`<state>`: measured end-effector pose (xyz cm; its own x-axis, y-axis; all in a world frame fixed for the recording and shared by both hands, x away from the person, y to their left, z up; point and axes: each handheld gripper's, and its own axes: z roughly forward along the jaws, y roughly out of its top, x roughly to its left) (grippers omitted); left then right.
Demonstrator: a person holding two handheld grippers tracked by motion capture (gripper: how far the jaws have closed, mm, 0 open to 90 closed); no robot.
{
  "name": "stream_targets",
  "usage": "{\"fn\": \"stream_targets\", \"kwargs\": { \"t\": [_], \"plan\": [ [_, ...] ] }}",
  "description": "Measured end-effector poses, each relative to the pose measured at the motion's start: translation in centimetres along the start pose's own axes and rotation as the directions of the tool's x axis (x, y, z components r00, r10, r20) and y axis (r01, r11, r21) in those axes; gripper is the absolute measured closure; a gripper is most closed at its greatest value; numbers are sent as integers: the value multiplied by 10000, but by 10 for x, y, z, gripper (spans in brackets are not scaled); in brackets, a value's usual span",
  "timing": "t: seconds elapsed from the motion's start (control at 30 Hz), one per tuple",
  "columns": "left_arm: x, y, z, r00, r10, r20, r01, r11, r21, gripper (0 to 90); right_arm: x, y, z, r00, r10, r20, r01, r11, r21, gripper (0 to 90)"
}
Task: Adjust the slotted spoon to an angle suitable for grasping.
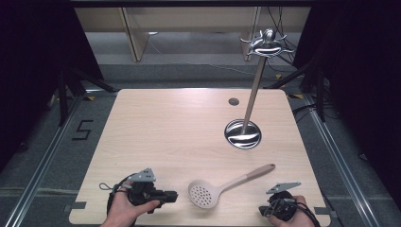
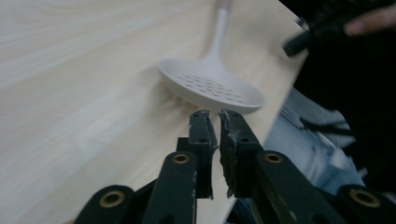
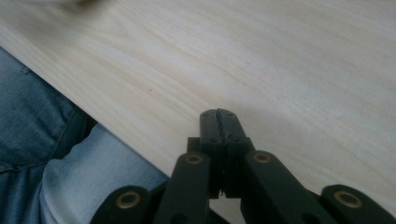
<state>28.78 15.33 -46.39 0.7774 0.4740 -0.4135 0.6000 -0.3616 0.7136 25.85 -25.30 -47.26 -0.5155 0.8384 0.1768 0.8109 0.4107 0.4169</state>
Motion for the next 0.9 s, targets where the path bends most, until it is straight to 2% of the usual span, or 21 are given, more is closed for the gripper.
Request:
{"fn": "stream_targets", "kwargs": {
  "t": [0.03, 0.07, 0.1, 0.23, 0.27, 0.3, 0.37, 0.4, 0.43, 0.5, 0.53, 0.57, 0.6, 0.63, 0.67, 0.7, 0.77, 0.8, 0.83, 0.87, 0.9],
  "plan": [
    [-5, 1, 3, 9997, 254, 61, -255, 9996, 151, 844, -1, 1, 1, 9998, -223, -2, 223, 9997, -132, 900],
    [-9, 3, 6, 9984, 549, 96, -552, 9978, 380, 865, 0, 2, 1, 10000, 6, -22, -5, 10000, 67, 900],
    [-12, 4, 9, 9968, 795, 113, -800, 9952, 566, 882, -2, 3, 3, 9998, -176, -27, 176, 9998, -25, 900],
    [-24, 3, 24, 9929, 1076, 505, -1137, 9839, 1381, 889, -8, 3, 5, 10000, -62, -60, 62, 10000, -40, 900],
    [-27, 2, 28, 9896, 1337, 530, -1406, 9770, 1602, 890, -9, 3, 6, 10000, -45, -11, 45, 10000, -83, 900],
    [-30, 1, 32, 9896, 1311, 597, -1397, 9745, 1757, 890, -10, 4, 5, 9998, 204, 26, -204, 9998, 37, 900],
    [-34, -1, 36, 9872, 1518, 492, -1587, 9657, 2057, 889, -11, 7, 2, 9996, 264, 125, -262, 9996, -120, 900],
    [-35, 0, 38, 9838, 1728, 474, -1790, 9601, 2149, 889, -12, 7, 2, 9996, 218, 181, -213, 9994, -291, 900],
    [-37, 0, 40, 9847, 1688, 427, -1741, 9594, 2219, 889, -9, 9, 1, 9986, 485, 219, -481, 9987, -172, 900],
    [-37, 1, 44, 9808, 1905, 429, -1952, 9513, 2387, 889, -9, 11, 3, 9992, 277, 283, -269, 9992, -283, 900],
    [-38, 1, 46, 9809, 1909, 367, -1940, 9492, 2476, 888, -7, 11, 3, 9989, 364, 311, -359, 9992, -168, 900],
    [-37, 2, 49, 9787, 2006, 445, -2052, 9435, 2601, 887, -6, 12, 4, 9987, 389, 316, -383, 9991, -178, 900],
    [-37, 3, 50, 9761, 2145, 353, -2159, 9367, 2756, 885, -5, 13, 4, 9985, 290, 467, -289, 9996, -39, 900],
    [-38, 3, 53, 9789, 2011, 353, -2029, 9393, 2766, 884, -4, 14, 5, 9983, 257, 528, -255, 9997, -49, 900],
    [-38, 3, 53, 9789, 2011, 353, -2029, 9393, 2766, 883, -4, 14, 5, 9983, 257, 528, -255, 9997, -49, 900],
    [-38, 4, 55, 9766, 2115, 401, -2141, 9344, 2848, 882, -4, 17, 4, 9984, 310, 470, -303, 9994, -160, 900],
    [-38, 3, 56, 9789, 2005, 401, -2035, 9366, 2851, 883, -5, 18, 3, 9978, 333, 565, -318, 9991, -267, 900],
    [-37, 4, 57, 9729, 2266, 453, -2298, 9285, 2917, 883, -7, 19, 2, 9977, 292, 609, -275, 9992, -289, 900],
    [-38, 3, 57, 9763, 2127, 404, -2151, 9321, 2913, 884, -13, 21, 2, 9968, 485, 642, -465, 9984, -322, 900],
    [-37, 3, 56, 9747, 2201, 395, -2218, 9290, 2964, 884, -15, 21, 2, 9964, 529, 662, -505, 9980, -372, 900],
    [-37, 3, 56, 9747, 2201, 395, -2218, 9290, 2964, 885, -15, 21, 2, 9964, 529, 662, -505, 9980, -372, 900]
  ]
}}
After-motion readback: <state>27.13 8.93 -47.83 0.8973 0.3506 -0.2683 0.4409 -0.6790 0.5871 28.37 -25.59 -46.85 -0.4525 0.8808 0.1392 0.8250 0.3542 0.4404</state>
